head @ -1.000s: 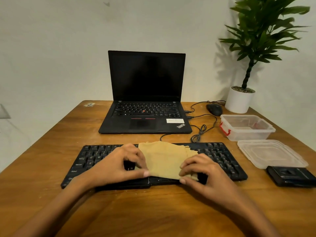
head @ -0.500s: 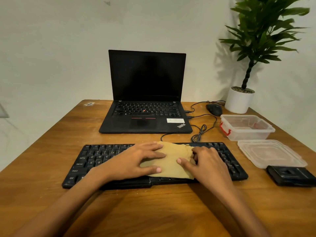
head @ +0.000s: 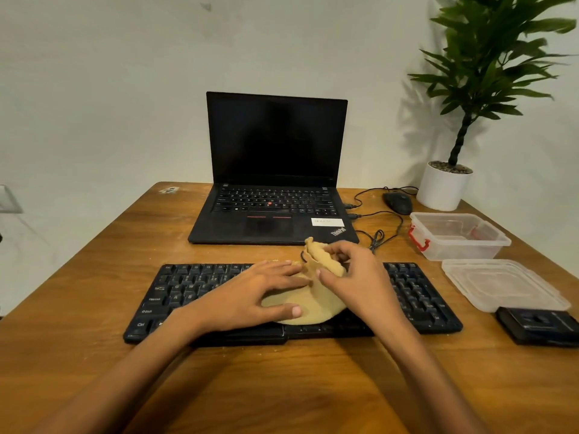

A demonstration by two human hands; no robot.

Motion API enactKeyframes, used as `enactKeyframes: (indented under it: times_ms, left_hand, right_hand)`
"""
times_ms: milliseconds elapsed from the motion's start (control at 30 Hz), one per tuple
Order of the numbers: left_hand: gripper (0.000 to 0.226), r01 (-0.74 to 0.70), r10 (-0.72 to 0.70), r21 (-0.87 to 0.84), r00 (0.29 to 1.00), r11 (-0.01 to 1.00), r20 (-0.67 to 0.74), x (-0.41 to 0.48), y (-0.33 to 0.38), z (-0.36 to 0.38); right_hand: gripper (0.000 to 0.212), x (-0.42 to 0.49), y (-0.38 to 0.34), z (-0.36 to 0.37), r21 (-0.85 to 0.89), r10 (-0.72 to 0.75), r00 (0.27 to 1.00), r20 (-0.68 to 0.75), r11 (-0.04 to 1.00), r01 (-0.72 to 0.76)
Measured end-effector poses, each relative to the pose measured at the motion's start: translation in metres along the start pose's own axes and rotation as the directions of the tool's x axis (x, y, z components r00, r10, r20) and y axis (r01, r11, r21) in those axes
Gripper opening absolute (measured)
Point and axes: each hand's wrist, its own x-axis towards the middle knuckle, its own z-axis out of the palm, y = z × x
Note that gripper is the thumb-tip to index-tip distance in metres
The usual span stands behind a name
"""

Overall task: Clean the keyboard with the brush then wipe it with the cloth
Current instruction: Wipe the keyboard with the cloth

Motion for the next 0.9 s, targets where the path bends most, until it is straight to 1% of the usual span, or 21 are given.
enactKeyframes:
  times_ms: [100,233,367,433,500,567,733,800,900]
  left_hand:
    - [0.052,0.052,-0.054,-0.047,0.997,0.998,-0.046,-0.009,-0.008,-0.01]
    - [0.058,0.123,-0.126,-0.037,0.988,0.992,-0.084,-0.023,-0.024,-0.02]
    - [0.061,0.111,-0.118,-0.066,0.988,0.992,-0.1,-0.034,-0.032,-0.022]
    - [0.061,0.106,-0.112,-0.068,0.988,0.992,-0.107,-0.037,-0.035,-0.021]
    - [0.06,0.1,-0.109,-0.076,0.987,0.992,-0.117,-0.038,-0.037,-0.02]
    - [0.062,0.094,-0.102,-0.074,0.987,0.993,-0.126,-0.038,-0.039,-0.018]
    - [0.063,0.053,-0.062,-0.057,0.985,0.997,-0.161,-0.033,-0.037,-0.012]
    - [0.061,0.066,-0.074,-0.052,0.984,0.996,-0.164,-0.033,-0.034,-0.012]
    - [0.059,0.092,-0.101,-0.065,0.983,0.994,-0.151,-0.035,-0.033,-0.013]
  right_hand:
    - [0.034,0.002,-0.015,0.008,-0.043,-0.096,0.995,-0.028,0.995,0.095]
    - [0.038,-0.001,-0.034,0.028,-0.161,-0.209,0.977,-0.035,0.966,0.201]
    - [0.043,-0.012,-0.043,0.048,-0.263,-0.339,0.941,0.016,0.906,0.331]
    - [0.045,-0.019,-0.042,0.054,-0.252,-0.379,0.923,0.063,0.889,0.382]
    - [0.054,-0.026,-0.039,0.059,-0.207,-0.383,0.916,0.116,0.893,0.4]
    - [0.062,-0.031,-0.036,0.063,-0.171,-0.36,0.922,0.145,0.908,0.382]
    - [0.053,-0.033,-0.035,0.066,-0.059,-0.356,0.924,0.138,0.929,0.366]
    - [0.053,-0.031,-0.033,0.059,-0.069,-0.35,0.927,0.137,0.93,0.361]
    - [0.06,-0.028,-0.026,0.044,-0.094,-0.326,0.934,0.147,0.935,0.341]
